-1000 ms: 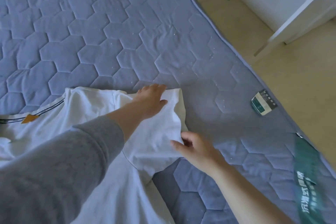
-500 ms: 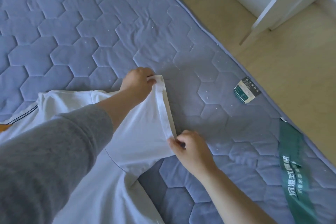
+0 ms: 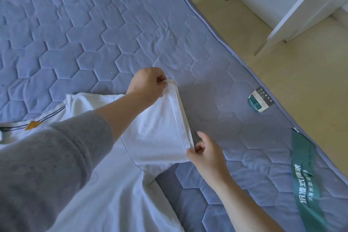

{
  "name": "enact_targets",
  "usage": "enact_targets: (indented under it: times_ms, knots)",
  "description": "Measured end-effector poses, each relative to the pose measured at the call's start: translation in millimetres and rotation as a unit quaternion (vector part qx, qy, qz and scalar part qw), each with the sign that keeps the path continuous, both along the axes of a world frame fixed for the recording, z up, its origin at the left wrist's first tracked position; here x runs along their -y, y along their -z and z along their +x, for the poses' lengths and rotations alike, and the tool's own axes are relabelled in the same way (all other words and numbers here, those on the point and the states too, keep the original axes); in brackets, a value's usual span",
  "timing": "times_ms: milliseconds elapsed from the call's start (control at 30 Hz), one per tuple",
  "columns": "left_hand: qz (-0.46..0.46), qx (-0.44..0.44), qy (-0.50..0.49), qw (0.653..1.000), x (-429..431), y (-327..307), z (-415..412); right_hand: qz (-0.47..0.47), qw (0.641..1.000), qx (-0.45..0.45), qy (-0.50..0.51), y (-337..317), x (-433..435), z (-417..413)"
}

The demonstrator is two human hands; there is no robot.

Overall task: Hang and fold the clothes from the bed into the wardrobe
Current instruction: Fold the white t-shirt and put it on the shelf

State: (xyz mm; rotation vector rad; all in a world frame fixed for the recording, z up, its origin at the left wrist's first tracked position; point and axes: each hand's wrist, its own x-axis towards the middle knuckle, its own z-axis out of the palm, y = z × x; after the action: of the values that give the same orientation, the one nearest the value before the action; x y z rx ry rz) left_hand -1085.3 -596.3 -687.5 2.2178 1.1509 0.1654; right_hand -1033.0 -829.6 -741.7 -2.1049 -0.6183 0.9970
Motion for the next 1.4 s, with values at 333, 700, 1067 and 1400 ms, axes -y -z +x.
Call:
enact_targets:
  times_ms: [333,700,1067,1400]
  knots:
    - [0.004,0.044,-0.137,0.990,5,-52,-102,0.088,0.984,0.120,-0.097,-54,-8,-48]
    - [-0.021,0.036,-0.324,0.945,3,-29,-239,0.093,0.925,0.164,-0.328,-67,-19,-162]
    - [-0.052,-0.059,-0.259,0.963,68,40,-306,-0.010,0.950,0.201,-0.239,-17,-6,-178]
    - [-0.077,-0.025,-0.261,0.962,68,34,-333,-0.014,0.938,0.234,-0.256,-39,-61,-167]
